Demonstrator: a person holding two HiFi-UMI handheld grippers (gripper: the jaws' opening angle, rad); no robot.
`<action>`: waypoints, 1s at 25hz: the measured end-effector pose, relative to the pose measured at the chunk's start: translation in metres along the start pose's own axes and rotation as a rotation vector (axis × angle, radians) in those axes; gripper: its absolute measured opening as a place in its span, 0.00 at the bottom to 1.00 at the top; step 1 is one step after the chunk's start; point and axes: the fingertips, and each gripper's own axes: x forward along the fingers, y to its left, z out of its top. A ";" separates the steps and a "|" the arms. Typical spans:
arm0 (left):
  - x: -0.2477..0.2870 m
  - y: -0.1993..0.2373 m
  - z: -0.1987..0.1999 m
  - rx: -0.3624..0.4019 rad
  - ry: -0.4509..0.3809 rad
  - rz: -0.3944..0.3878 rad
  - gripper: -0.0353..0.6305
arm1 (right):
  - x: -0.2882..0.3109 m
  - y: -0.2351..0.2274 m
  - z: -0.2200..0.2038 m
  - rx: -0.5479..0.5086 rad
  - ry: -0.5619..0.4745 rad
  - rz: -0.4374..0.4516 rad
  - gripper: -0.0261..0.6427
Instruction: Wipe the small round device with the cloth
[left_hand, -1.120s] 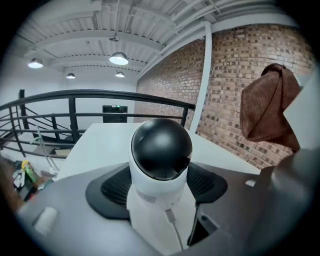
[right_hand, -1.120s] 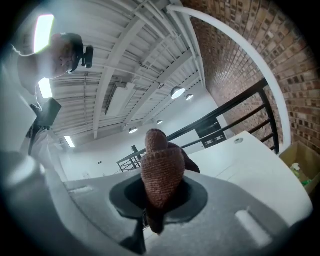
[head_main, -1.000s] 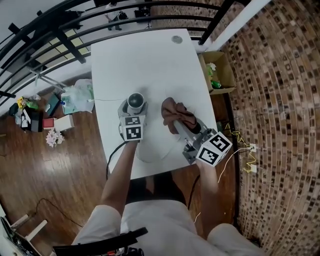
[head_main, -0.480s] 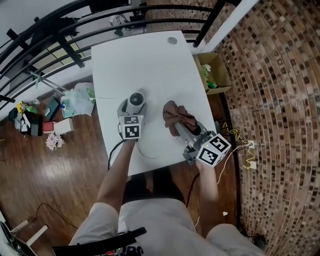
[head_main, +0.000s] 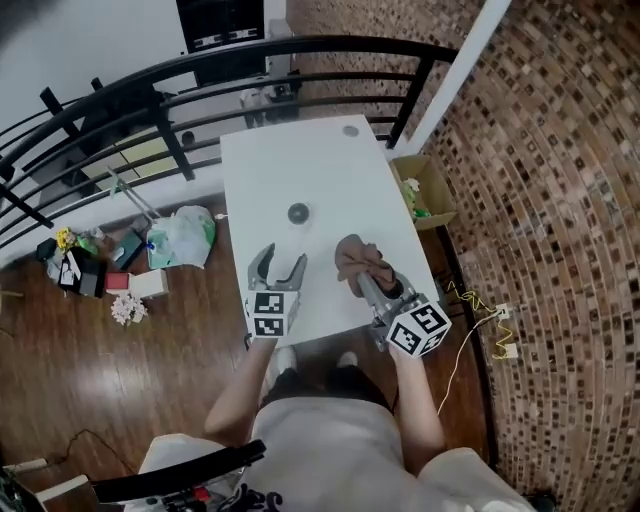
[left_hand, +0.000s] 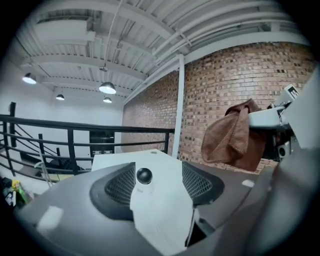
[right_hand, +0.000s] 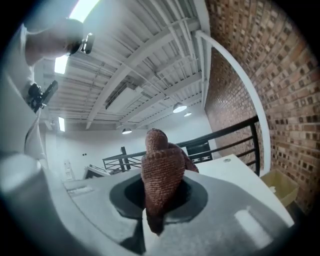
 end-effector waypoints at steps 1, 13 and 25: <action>-0.015 -0.005 0.008 0.004 -0.027 0.011 0.52 | -0.008 0.003 0.002 -0.025 -0.011 -0.022 0.08; -0.206 -0.156 0.038 0.055 -0.229 0.210 0.50 | -0.178 0.065 0.002 -0.130 -0.097 0.024 0.08; -0.327 -0.252 0.063 0.033 -0.291 0.290 0.49 | -0.293 0.142 0.000 -0.156 -0.031 0.063 0.08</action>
